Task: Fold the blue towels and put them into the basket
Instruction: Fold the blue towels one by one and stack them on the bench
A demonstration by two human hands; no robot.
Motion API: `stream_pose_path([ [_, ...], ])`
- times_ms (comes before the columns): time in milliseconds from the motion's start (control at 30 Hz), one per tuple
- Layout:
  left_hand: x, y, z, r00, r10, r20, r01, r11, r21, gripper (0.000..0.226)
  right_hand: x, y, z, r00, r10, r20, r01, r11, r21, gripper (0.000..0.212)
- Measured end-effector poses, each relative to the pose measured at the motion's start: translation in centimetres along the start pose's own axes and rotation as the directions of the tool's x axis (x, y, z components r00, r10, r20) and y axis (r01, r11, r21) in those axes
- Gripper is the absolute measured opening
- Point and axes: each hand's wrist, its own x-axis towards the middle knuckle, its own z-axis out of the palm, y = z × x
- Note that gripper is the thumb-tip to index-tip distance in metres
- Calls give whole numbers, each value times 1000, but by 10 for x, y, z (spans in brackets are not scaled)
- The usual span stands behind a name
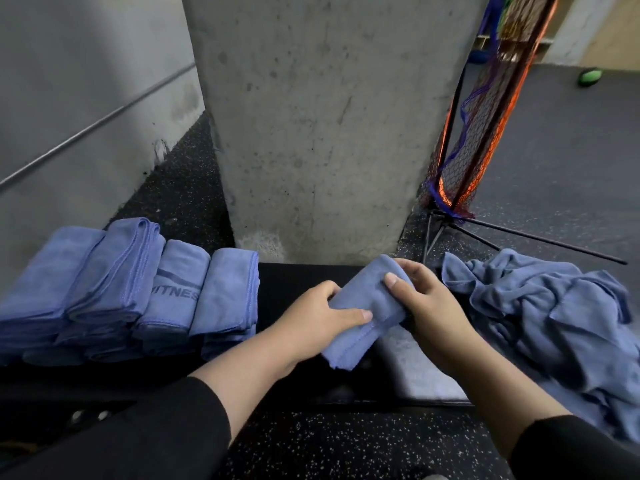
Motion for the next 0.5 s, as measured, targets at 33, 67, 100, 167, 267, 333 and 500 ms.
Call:
stream_pose_path([
  [33, -3, 1, 0, 1000, -21, -6, 20, 997, -77, 33, -2, 1, 5, 997, 77, 28, -79, 991, 112, 44],
  [67, -6, 1, 0, 999, -42, -16, 39, 989, -140, 33, -4, 2, 10, 988, 139, 74, -150, 971, 183, 47],
  [100, -9, 2, 0, 998, -58, -33, 52, 984, -171, 33, -6, 3, 14, 978, 174, 115, -195, 958, 209, 48],
  [167, -13, 2, -3, 995, -69, -72, 57, 987, -153, 35, -10, 3, 20, 973, 198, 121, -221, 950, 220, 42],
  [267, -20, 6, -8, 993, -114, 5, 112, 959, -260, 39, -10, -5, 25, 986, 169, 19, -169, 961, 218, 29],
  [333, -26, 6, -10, 975, -165, 149, 210, 905, -369, 39, -9, -9, 30, 987, 157, -38, -145, 965, 217, 26],
  [500, -31, 2, -9, 982, -157, 102, 183, 917, -354, 31, -15, -22, 53, 974, 216, -72, -201, 963, 179, 30],
])
